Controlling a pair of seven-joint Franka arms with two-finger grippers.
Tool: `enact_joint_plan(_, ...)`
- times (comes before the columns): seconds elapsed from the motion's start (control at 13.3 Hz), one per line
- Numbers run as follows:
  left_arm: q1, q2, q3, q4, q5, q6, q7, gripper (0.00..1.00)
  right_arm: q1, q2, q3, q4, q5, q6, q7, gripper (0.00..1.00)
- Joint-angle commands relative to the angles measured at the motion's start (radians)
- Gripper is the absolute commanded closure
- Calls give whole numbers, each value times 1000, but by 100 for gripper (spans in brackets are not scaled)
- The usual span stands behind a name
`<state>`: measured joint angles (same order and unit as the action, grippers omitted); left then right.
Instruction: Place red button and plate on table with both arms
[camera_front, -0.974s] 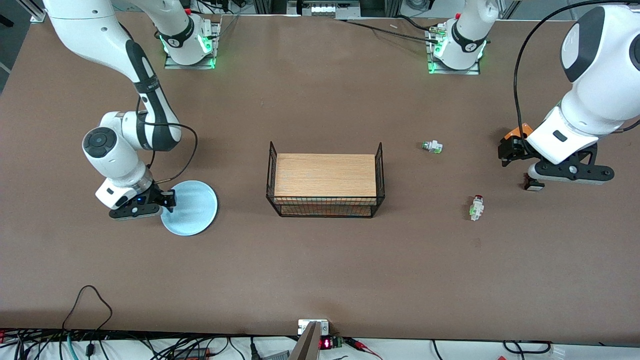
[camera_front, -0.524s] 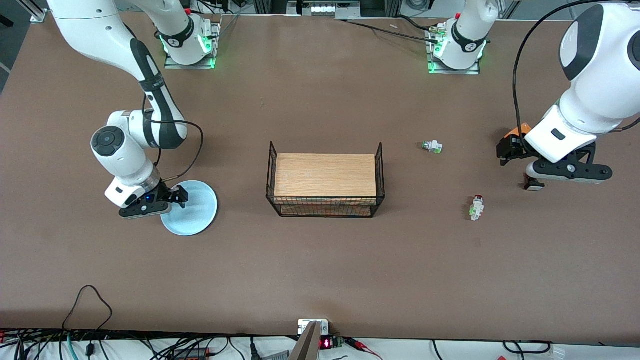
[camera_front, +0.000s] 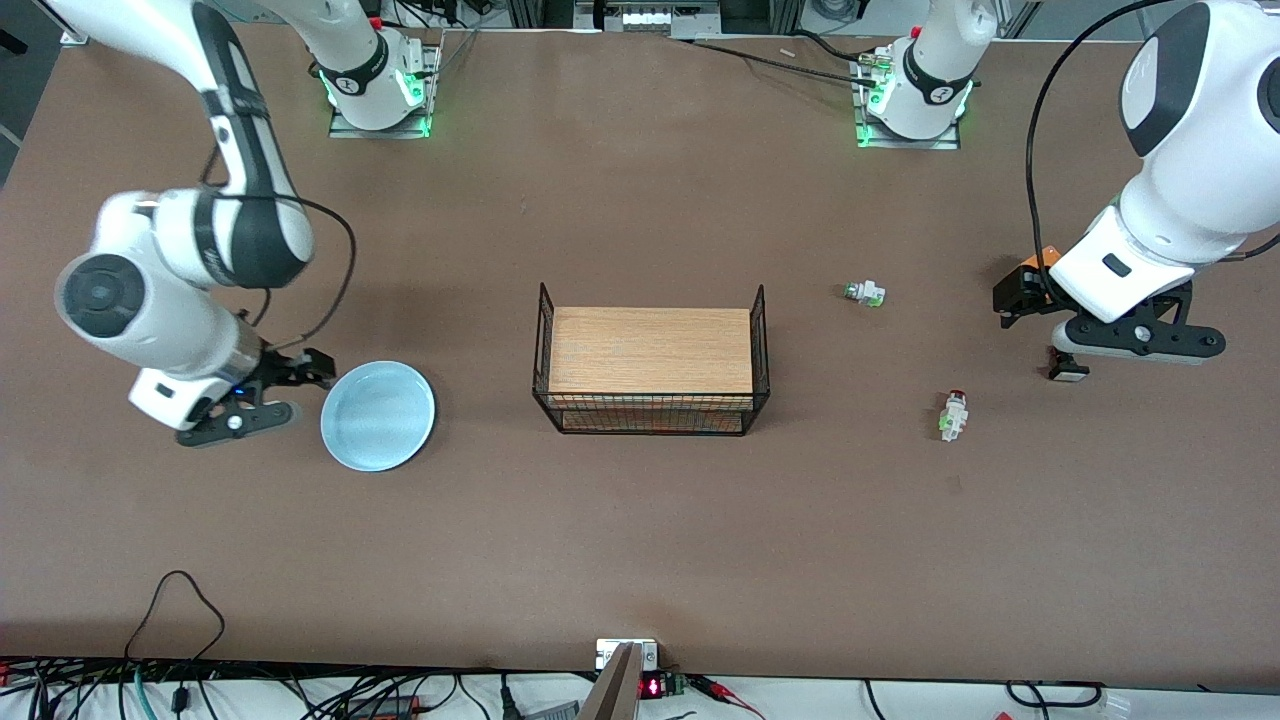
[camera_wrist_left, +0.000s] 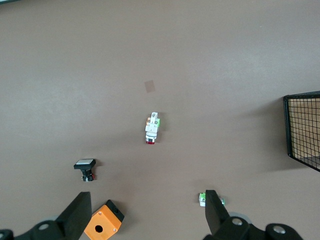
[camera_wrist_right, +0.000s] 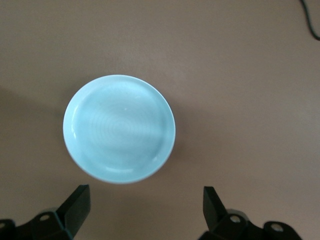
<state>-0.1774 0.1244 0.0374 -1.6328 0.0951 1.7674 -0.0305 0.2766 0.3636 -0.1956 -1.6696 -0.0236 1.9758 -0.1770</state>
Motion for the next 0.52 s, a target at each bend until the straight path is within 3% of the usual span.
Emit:
enact_joint_plan(0.0,-1,-5,1,18,-28,-23,26,0,-23,-47,13,62,-18,-153,-19,0)
enact_joint_plan(0.3,-1,-5,2,18,-28,-23,26,0,-20,-87,13,155,-18,-363,-15,0)
enact_joint_plan(0.45,-1,-5,2,18,-28,-25,26,0,-23,-115,12,180,-16,-405,-12,0)
